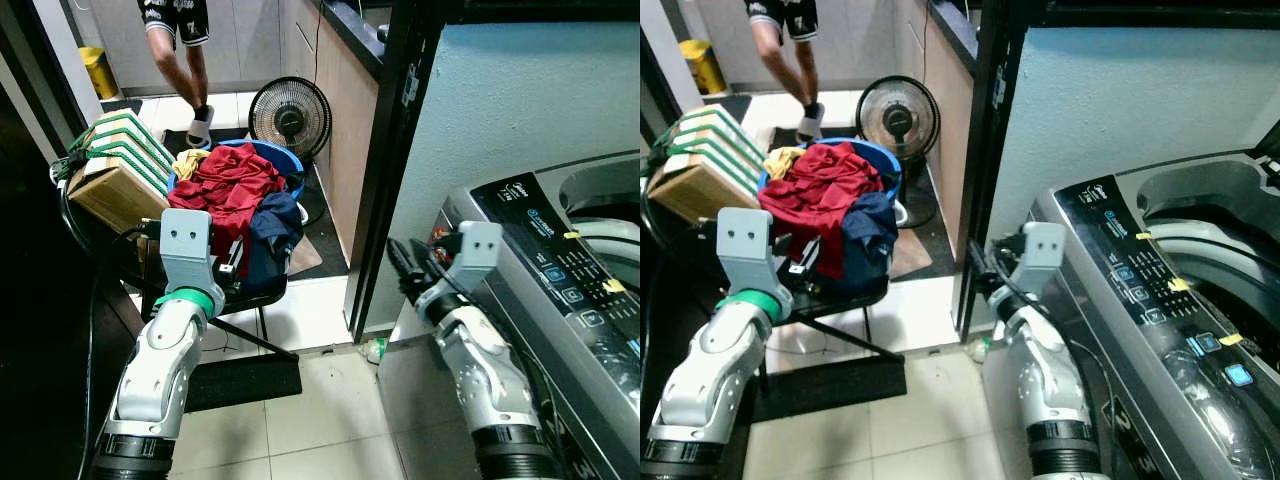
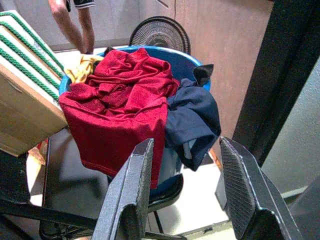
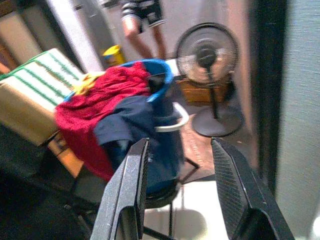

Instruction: Clothes washing

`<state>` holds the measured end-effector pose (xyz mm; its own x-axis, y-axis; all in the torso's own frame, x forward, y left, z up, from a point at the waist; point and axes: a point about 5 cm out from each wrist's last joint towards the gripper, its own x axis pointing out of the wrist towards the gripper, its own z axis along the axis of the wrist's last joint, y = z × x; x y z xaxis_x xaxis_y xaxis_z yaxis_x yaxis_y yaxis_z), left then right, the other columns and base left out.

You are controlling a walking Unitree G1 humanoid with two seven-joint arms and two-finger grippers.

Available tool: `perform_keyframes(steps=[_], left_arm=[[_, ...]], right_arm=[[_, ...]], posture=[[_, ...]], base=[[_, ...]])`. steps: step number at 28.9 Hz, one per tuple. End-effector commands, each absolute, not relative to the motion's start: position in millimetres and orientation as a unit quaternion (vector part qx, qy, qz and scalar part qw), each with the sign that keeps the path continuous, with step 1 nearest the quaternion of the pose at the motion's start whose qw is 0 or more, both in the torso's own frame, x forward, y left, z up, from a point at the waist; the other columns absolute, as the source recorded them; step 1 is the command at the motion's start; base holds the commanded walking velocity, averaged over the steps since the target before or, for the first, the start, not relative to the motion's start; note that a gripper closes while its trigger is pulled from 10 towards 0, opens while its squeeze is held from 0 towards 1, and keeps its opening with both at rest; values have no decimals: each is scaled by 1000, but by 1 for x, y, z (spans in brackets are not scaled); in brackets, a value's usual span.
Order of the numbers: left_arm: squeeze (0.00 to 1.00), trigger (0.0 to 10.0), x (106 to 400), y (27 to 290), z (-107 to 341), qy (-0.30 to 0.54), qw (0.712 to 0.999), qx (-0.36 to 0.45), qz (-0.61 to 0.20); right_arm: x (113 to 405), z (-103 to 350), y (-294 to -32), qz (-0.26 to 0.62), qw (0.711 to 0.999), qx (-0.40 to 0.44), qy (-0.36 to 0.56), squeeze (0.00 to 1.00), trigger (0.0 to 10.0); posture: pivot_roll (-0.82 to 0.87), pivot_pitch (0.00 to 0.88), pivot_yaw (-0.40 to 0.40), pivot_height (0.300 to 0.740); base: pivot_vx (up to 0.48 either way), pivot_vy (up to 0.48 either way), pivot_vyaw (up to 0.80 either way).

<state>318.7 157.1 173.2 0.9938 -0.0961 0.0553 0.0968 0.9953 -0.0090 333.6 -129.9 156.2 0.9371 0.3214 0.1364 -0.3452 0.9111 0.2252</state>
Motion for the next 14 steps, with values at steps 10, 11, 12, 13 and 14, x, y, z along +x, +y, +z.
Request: perform_keyframes(steps=[10,11,12,13,14], left_arm=[[0,10000,324,157,173,-32,998,3,-52],[0,10000,324,157,173,-32,998,3,-52],[0,10000,324,161,174,-35,998,7,-47],[0,10000,324,161,174,-35,998,7,-47],[0,10000,324,161,174,-35,998,7,-47]], right_arm=[[335,163,-125,186,974,111,-74,0,10000],[335,163,-125,186,974,111,-74,0,10000],[335,162,-125,186,972,121,-76,0,10000],[335,162,-125,186,972,121,-76,0,10000],[335,162,-125,186,972,121,-76,0,10000]], posture=[[32,0,23,740],[32,0,23,740],[44,0,27,740],[44,0,27,740],[44,0,27,740]], base=[[393,0,480],[412,0,800],[412,0,481],[412,0,481],[412,0,481]])
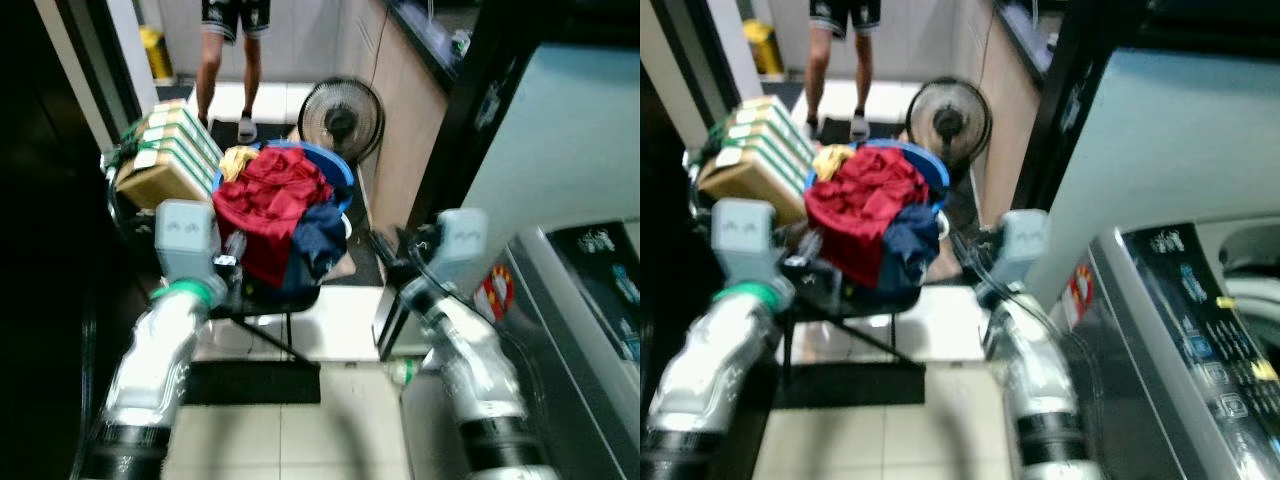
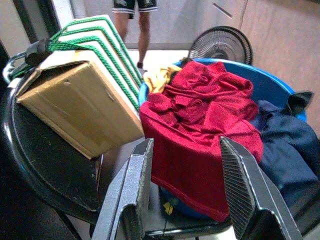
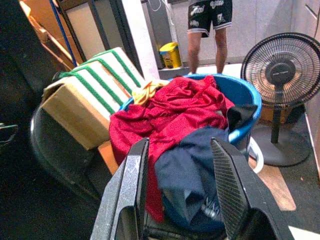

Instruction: Clothes washing

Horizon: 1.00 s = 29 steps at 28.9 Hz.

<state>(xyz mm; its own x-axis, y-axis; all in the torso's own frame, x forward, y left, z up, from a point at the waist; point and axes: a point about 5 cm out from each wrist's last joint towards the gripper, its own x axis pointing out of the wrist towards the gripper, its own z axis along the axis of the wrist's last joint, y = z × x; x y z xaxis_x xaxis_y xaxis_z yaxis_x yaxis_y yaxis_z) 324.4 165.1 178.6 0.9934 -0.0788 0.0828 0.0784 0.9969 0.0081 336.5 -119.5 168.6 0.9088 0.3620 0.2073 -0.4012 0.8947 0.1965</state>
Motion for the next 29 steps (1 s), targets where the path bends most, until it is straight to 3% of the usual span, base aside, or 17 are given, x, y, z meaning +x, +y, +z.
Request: perform_keyframes(steps=[1,8,15,20,29], left_arm=[[0,10000,324,166,176,-39,998,12,-40],[0,10000,328,170,179,-52,998,8,-29],[0,10000,332,164,183,-57,998,-6,-33],[0,10000,336,163,185,-60,997,9,-47],[0,10000,330,171,184,-62,997,13,-39]], right_arm=[[336,161,-125,182,973,124,-73,0,10000],[339,161,-126,172,971,148,-73,0,10000],[349,179,-126,194,969,118,-98,0,10000],[350,184,-125,203,967,112,-107,0,10000],[348,181,-109,225,955,159,-108,0,10000]], posture=[[37,0,30,740],[18,0,-15,740],[-5,0,38,740],[14,0,35,740],[45,0,9,740]], base=[[431,0,0],[431,0,0],[432,0,0],[432,0,640],[433,0,0]])
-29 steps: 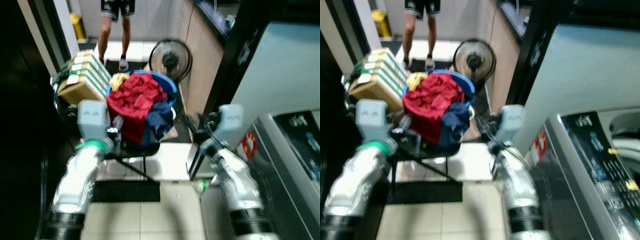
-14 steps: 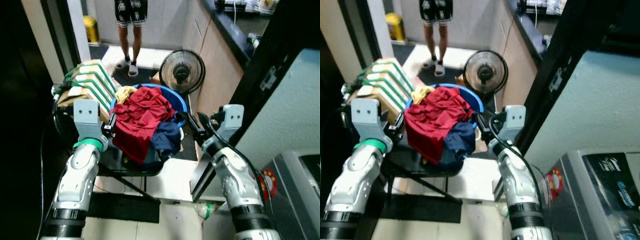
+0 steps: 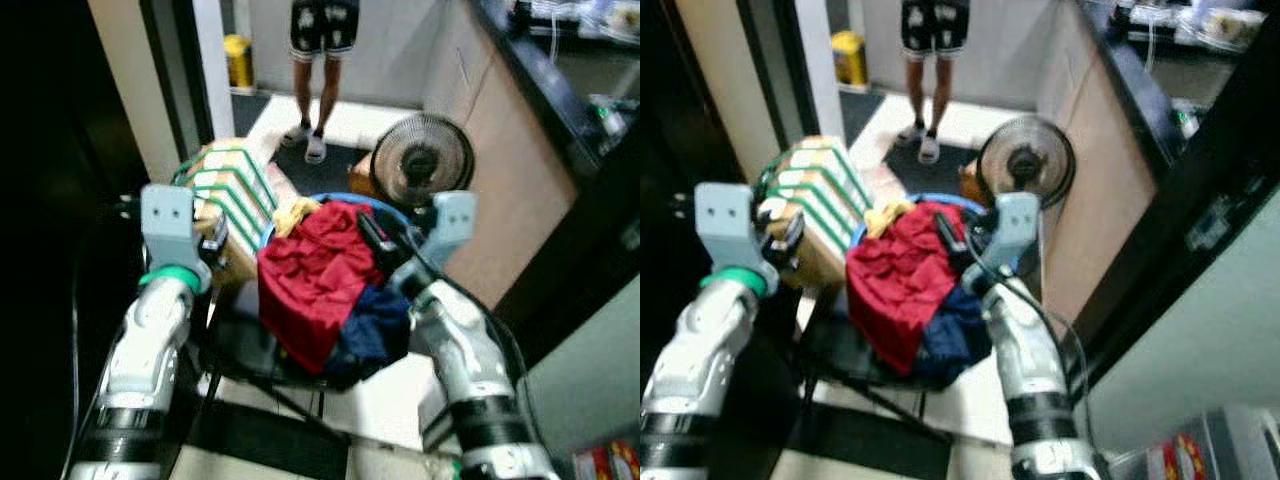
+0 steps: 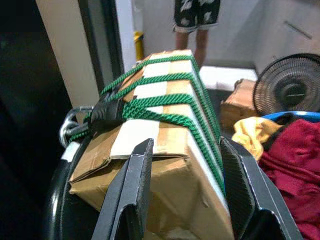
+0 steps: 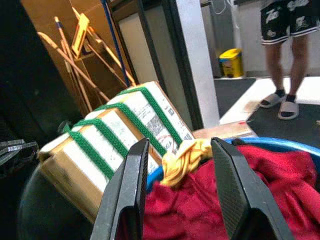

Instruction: Clothes washing

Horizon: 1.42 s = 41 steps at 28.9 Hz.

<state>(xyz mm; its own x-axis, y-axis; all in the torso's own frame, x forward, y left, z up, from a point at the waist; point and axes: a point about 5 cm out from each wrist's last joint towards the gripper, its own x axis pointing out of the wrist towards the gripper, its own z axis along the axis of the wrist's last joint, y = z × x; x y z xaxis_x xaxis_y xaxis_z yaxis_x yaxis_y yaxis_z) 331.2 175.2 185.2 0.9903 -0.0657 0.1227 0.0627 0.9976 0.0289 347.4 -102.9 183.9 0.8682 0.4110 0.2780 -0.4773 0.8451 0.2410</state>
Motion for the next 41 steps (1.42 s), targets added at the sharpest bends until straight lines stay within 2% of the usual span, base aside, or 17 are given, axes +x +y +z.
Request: perform_keyframes(steps=[1,7,15,20,21,22,25,26,31,34,37,41], left_arm=[[0,10000,330,171,184,-62,997,13,-39],[0,10000,328,175,182,-62,998,11,-29],[0,10000,327,183,179,-59,998,3,-17],[0,10000,325,182,175,-51,998,23,-31],[0,10000,325,182,174,-46,998,26,-34],[0,10000,325,182,174,-43,998,25,-37],[0,10000,325,182,173,-41,998,24,-39],[0,10000,325,182,173,-41,998,18,-41],[0,10000,324,181,175,-47,998,6,-38],[0,10000,318,178,176,-63,994,11,-84],[0,10000,308,186,164,-47,993,24,-107],[0,10000,301,194,151,-18,992,12,-122]], right_arm=[[348,181,-109,225,955,159,-108,0,10000],[348,183,-103,246,950,158,-109,0,10000],[351,183,-105,248,951,154,-104,0,10000],[369,168,-114,226,969,89,-50,0,10000],[373,166,-117,218,972,78,-42,27,10000],[377,167,-120,210,974,73,-39,788,10000],[379,169,-122,205,975,71,-38,788,10000],[383,178,-123,207,973,84,-53,1000,10000],[385,191,-123,216,968,103,-74,1000,10000],[381,208,-114,272,949,119,-104,1000,10000],[370,198,-106,302,942,112,-95,1000,10000],[366,188,-107,302,943,114,-87,1000,10000]], posture=[[45,0,9,740],[44,0,0,740],[39,0,-13,740],[35,0,-3,740],[33,0,7,740],[33,0,12,740],[33,0,12,740],[33,0,12,740],[33,0,12,740],[21,0,15,740],[24,8,14,740],[22,13,13,740]], base=[[435,0,0],[386,0,0],[0,0,0],[0,0,0],[0,0,0],[0,0,0],[0,0,0],[0,0,0],[0,0,0],[0,0,0],[0,0,0],[0,0,0]])
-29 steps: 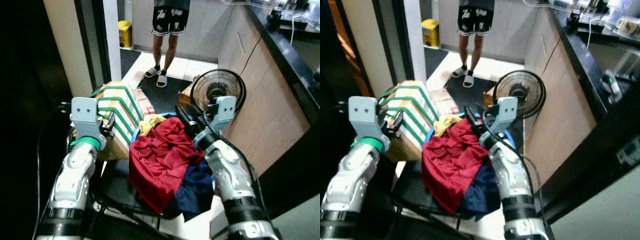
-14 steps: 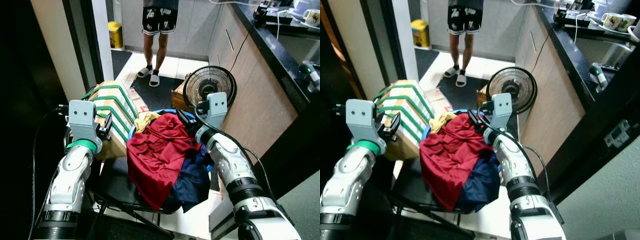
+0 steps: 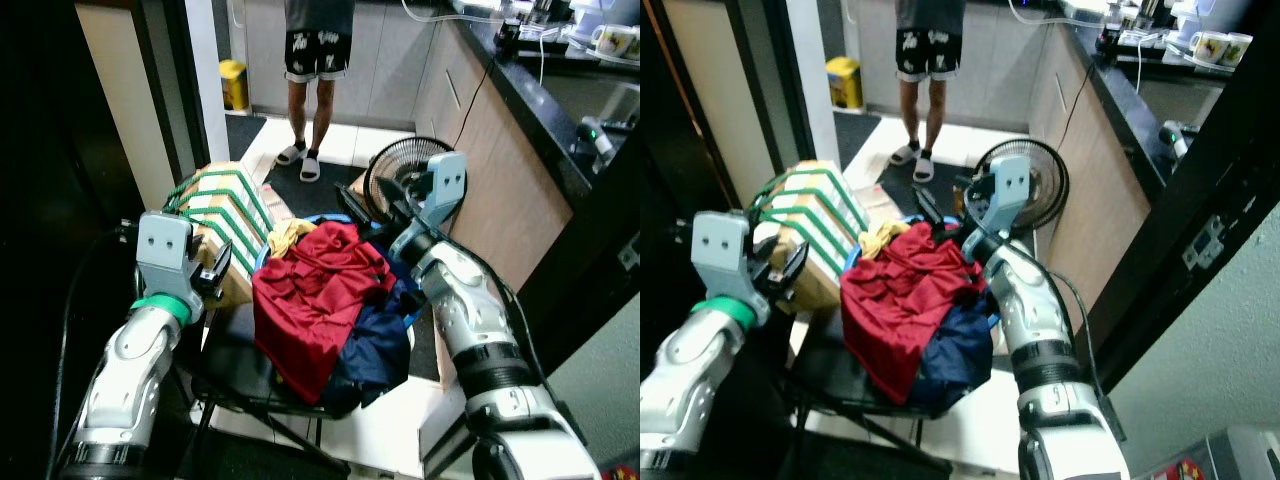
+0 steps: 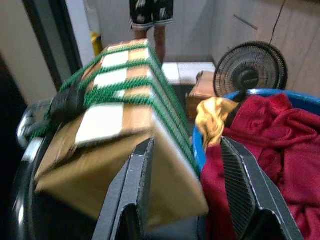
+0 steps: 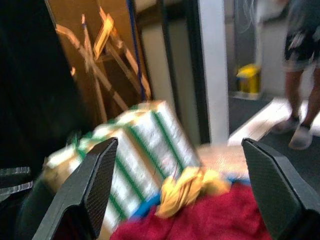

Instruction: Clothes washing

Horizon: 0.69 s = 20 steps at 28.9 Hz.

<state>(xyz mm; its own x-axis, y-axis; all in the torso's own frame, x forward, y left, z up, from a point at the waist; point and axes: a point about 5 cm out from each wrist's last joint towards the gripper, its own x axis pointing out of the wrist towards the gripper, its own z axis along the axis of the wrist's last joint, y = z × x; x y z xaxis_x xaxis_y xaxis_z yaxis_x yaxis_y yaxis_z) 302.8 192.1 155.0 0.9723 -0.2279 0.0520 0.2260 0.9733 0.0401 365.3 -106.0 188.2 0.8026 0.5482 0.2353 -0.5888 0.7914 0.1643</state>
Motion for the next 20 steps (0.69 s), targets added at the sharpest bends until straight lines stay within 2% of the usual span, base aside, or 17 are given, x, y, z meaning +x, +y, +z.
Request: perform_keyframes(steps=[1,4,7,13,16,20], left_arm=[[0,10000,301,194,151,-18,992,12,-122],[0,10000,291,193,134,10,987,28,-159],[0,10000,286,193,126,16,986,35,-159],[0,10000,260,195,92,29,991,-5,-128],[0,10000,244,205,55,96,989,12,-113],[0,10000,241,208,42,122,987,16,-100]], right_arm=[[366,188,-107,302,943,114,-87,1000,10000],[365,184,-108,300,943,115,-86,1000,10000],[364,183,-108,302,942,118,-86,1000,10000],[358,175,-104,307,939,130,-81,1000,10000],[353,172,-101,311,938,137,-74,1000,10000],[352,170,-100,311,937,139,-71,1000,10000]], posture=[[22,13,13,740],[21,13,14,740],[21,13,17,740],[22,15,10,740],[29,20,4,740],[31,21,-4,740]], base=[[0,0,0],[0,0,0],[0,0,0],[0,0,0],[0,0,0],[0,0,0]])
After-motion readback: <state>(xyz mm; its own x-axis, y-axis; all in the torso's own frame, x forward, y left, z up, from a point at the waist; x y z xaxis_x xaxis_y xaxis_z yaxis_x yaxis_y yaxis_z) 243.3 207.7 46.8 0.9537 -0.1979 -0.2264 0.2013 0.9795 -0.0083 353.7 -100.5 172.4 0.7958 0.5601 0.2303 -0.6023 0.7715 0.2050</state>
